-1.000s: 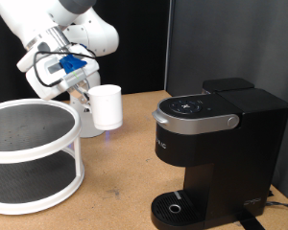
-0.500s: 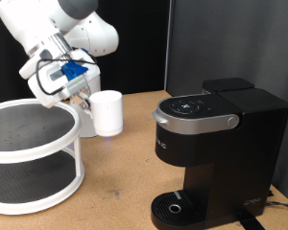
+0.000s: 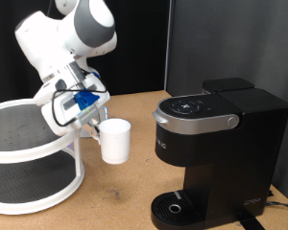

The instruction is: Make a cup of coffee with the keurig machine

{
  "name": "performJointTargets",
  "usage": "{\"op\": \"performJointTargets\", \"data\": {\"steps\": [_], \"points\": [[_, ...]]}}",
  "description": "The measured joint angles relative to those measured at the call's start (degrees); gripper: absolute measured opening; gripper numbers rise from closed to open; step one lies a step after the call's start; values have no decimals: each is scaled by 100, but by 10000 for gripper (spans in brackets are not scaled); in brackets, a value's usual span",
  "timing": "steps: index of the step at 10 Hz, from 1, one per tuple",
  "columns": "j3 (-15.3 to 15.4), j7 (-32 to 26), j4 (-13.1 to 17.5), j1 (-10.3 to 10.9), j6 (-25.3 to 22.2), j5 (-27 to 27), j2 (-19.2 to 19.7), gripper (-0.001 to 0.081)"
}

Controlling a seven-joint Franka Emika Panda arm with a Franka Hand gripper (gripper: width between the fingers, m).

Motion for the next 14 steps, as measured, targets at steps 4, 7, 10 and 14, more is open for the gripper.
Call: {"op": "performJointTargets", "data": {"steps": [4, 7, 10, 14], "points": [[-546, -1459, 143, 1077, 480, 1896, 804, 67], [-577, -2368, 345, 1453, 434, 3147, 1358, 67], [-515, -2837, 622, 1602, 215, 3954, 1825, 67], [-347, -3218, 992, 1615, -181, 4603, 2355, 67]]}}
